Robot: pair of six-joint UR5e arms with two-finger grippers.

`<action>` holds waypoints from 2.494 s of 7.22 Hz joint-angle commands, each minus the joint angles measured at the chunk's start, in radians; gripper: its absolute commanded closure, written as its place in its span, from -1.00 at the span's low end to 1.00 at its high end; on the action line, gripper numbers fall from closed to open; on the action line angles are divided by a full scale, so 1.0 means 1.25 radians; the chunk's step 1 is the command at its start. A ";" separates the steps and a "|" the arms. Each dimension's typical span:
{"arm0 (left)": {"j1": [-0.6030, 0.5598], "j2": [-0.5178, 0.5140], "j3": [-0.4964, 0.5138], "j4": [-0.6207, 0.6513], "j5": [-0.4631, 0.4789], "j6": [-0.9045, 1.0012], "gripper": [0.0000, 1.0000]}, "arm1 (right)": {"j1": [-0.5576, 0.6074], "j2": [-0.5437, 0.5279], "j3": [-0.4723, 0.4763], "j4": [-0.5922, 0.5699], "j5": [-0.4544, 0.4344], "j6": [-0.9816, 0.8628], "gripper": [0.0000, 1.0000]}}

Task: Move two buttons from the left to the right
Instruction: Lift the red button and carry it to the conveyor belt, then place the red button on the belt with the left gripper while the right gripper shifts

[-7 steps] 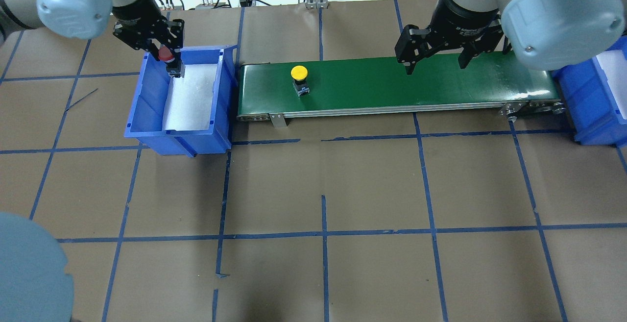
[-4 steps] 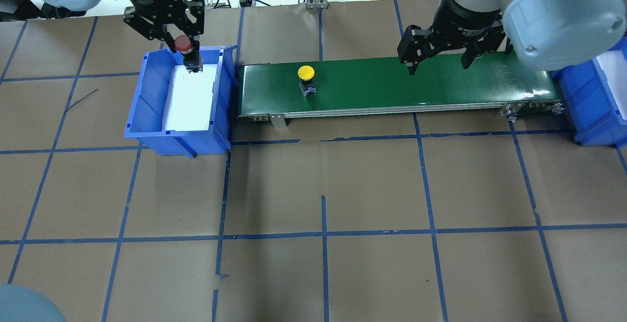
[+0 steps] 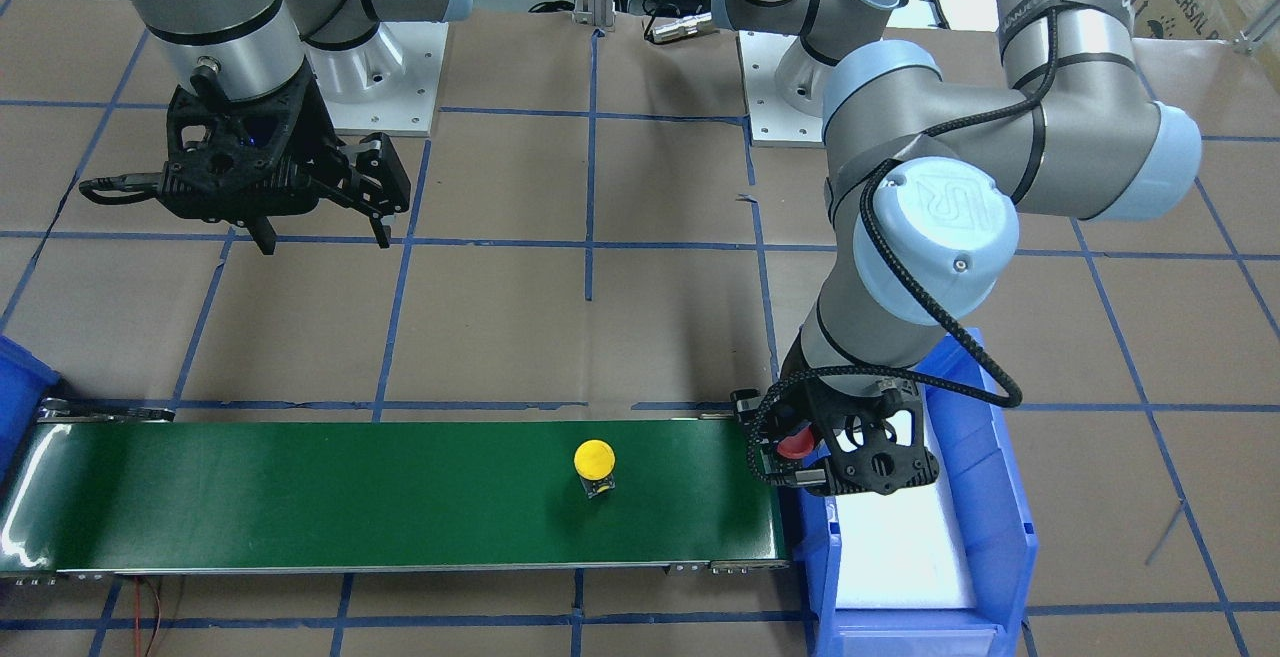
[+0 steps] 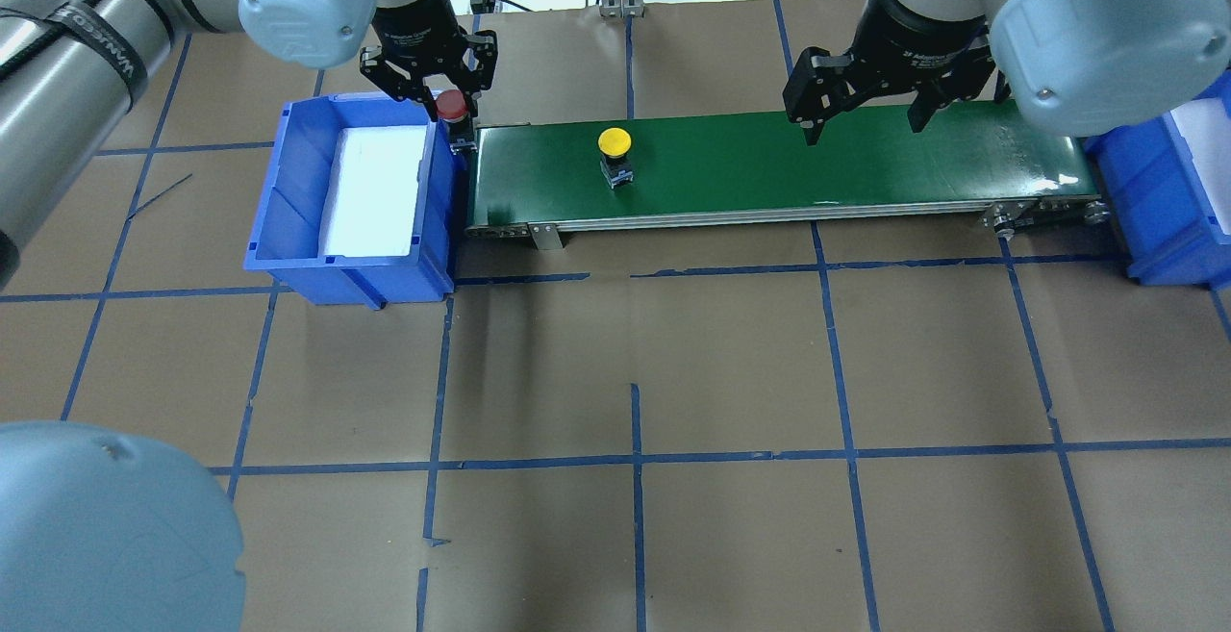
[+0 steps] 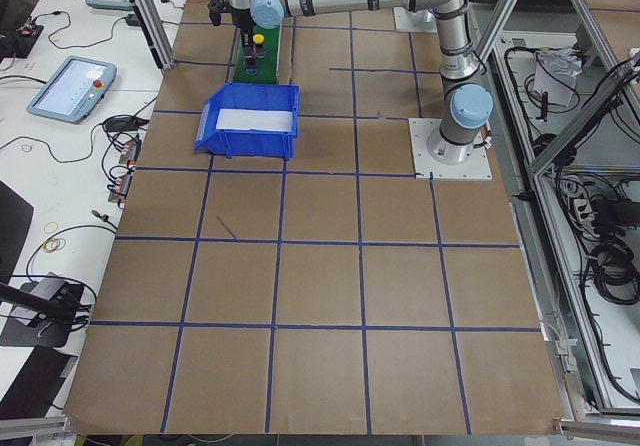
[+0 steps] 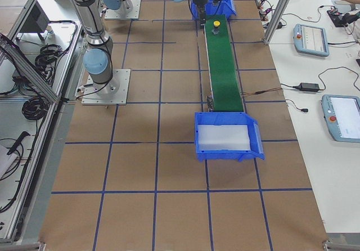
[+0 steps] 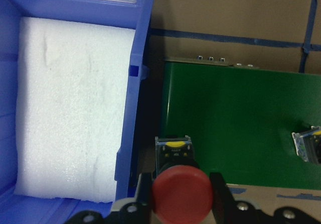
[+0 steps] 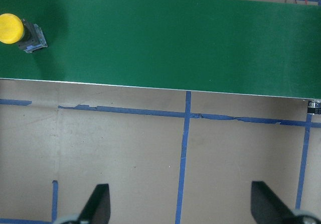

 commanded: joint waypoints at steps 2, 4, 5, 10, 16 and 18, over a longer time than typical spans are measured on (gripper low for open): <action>-0.001 -0.026 -0.047 0.068 -0.006 0.037 0.93 | -0.009 0.002 0.001 -0.018 -0.002 -0.025 -1.00; -0.001 -0.026 -0.054 0.086 -0.011 0.036 0.93 | -0.059 -0.001 -0.004 0.001 0.005 -0.034 -1.00; -0.001 -0.026 -0.054 0.089 -0.037 0.037 0.93 | -0.062 -0.002 -0.005 0.000 0.006 -0.033 -1.00; -0.001 -0.046 -0.054 0.117 -0.044 0.035 0.93 | -0.058 -0.008 -0.006 0.023 0.008 0.000 -1.00; -0.001 -0.047 -0.054 0.117 -0.043 0.037 -0.61 | -0.058 -0.012 -0.006 0.031 -0.001 0.007 -1.00; -0.001 -0.047 -0.054 0.117 -0.043 0.029 -1.00 | -0.058 -0.012 -0.004 0.032 -0.001 0.007 -1.00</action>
